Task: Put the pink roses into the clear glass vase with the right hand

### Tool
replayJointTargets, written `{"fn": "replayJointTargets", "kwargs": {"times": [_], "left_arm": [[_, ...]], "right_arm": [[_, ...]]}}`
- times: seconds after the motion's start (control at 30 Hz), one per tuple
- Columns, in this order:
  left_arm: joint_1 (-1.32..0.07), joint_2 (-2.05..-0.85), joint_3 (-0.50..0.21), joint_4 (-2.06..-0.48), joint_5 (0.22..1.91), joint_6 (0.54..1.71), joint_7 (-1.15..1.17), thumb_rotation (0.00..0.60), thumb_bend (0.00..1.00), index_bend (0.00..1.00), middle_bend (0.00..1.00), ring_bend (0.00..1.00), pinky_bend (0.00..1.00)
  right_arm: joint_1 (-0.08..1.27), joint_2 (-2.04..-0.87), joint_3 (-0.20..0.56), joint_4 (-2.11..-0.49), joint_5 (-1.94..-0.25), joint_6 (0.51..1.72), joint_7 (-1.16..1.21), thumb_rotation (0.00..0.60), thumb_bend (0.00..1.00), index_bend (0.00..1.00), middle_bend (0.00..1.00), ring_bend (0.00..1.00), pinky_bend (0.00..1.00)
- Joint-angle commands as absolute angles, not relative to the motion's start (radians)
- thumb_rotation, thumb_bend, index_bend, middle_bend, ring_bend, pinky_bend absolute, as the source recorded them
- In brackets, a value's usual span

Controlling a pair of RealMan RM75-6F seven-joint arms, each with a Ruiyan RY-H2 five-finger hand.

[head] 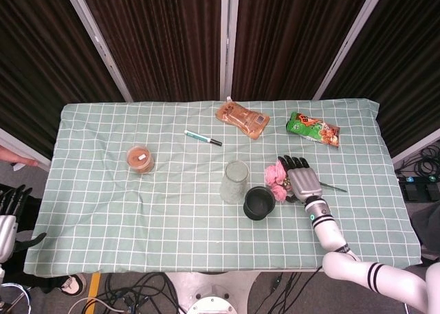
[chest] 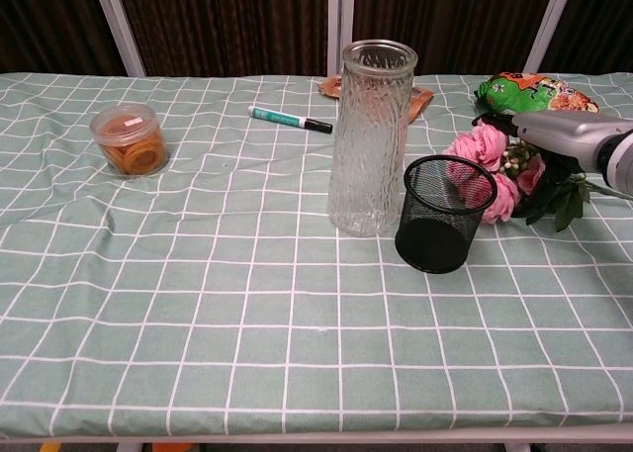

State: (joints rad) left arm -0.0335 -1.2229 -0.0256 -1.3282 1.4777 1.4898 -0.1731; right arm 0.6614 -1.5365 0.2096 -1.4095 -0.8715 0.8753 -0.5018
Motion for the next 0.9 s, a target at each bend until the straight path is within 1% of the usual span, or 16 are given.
{"fn": "replayJointTargets", "kwargs": {"times": [0.03,0.1,0.13,0.23,0.3,0.33,0.37,0.4,0.47,0.53,0.73,0.83,0.9], "left_arm": [[-0.032,-1.226,-0.025,-1.322,1.475,1.487,-0.178,0.6,0.01,0.07,0.0,0.0,0.06],[-0.032,-1.227,-0.025,-1.317,1.474,1.485,-0.182,0.6,0.01,0.07,0.0,0.0,0.06],[-0.032,-1.228,-0.025,-1.315,1.474,1.484,-0.184,0.6,0.01,0.07,0.0,0.0,0.06],[-0.03,-1.23,-0.025,-1.308,1.473,1.484,-0.19,0.6,0.01,0.07,0.0,0.0,0.06],[-0.029,-1.231,-0.025,-1.303,1.472,1.483,-0.195,0.6,0.01,0.07,0.0,0.0,0.06],[-0.028,-1.232,-0.025,-1.302,1.471,1.484,-0.198,0.6,0.01,0.07,0.0,0.0,0.06],[-0.028,-1.233,-0.025,-1.3,1.47,1.484,-0.2,0.6,0.01,0.07,0.0,0.0,0.06],[-0.027,-1.235,-0.026,-1.297,1.47,1.485,-0.203,0.6,0.01,0.07,0.0,0.0,0.06],[-0.025,-1.236,-0.025,-1.295,1.47,1.485,-0.207,0.6,0.01,0.07,0.0,0.0,0.06],[-0.025,-1.237,-0.025,-1.293,1.471,1.487,-0.208,0.6,0.01,0.07,0.0,0.0,0.06],[-0.026,-1.236,-0.026,-1.297,1.476,1.489,-0.203,0.6,0.01,0.07,0.0,0.0,0.06],[-0.029,-1.236,-0.026,-1.301,1.479,1.487,-0.196,0.6,0.01,0.08,0.0,0.0,0.06],[-0.031,-1.236,-0.026,-1.304,1.48,1.485,-0.189,0.6,0.01,0.07,0.0,0.0,0.06]], "right_arm": [[0.672,-1.558,0.21,-1.383,-0.877,0.887,-0.491,0.6,0.1,0.0,0.05,0.0,0.0],[0.677,-1.573,0.21,-1.365,-0.876,0.894,-0.486,0.6,0.11,0.01,0.11,0.0,0.0],[0.679,-1.579,0.21,-1.357,-0.875,0.898,-0.484,0.6,0.11,0.04,0.15,0.0,0.01],[0.682,-1.604,0.213,-1.33,-0.885,0.928,-0.481,0.6,0.13,0.19,0.26,0.02,0.05],[0.684,-1.622,0.214,-1.307,-0.898,0.952,-0.48,0.6,0.16,0.29,0.36,0.08,0.09],[0.684,-1.628,0.213,-1.3,-0.901,0.961,-0.482,0.6,0.18,0.35,0.41,0.14,0.13],[0.684,-1.633,0.212,-1.294,-0.901,0.968,-0.486,0.6,0.19,0.4,0.45,0.2,0.16],[0.684,-1.639,0.211,-1.287,-0.903,0.976,-0.49,0.6,0.2,0.45,0.47,0.23,0.18],[0.682,-1.646,0.21,-1.28,-0.905,0.987,-0.492,0.6,0.22,0.52,0.48,0.23,0.21],[0.68,-1.647,0.21,-1.278,-0.909,0.993,-0.488,0.6,0.22,0.55,0.48,0.23,0.21],[0.666,-1.609,0.227,-1.328,-0.947,1.029,-0.444,0.6,0.23,0.55,0.48,0.23,0.21],[0.655,-1.553,0.248,-1.402,-0.983,1.065,-0.417,0.6,0.23,0.56,0.48,0.23,0.22],[0.65,-1.502,0.275,-1.465,-1.016,1.101,-0.397,0.6,0.23,0.56,0.48,0.23,0.22]]}}
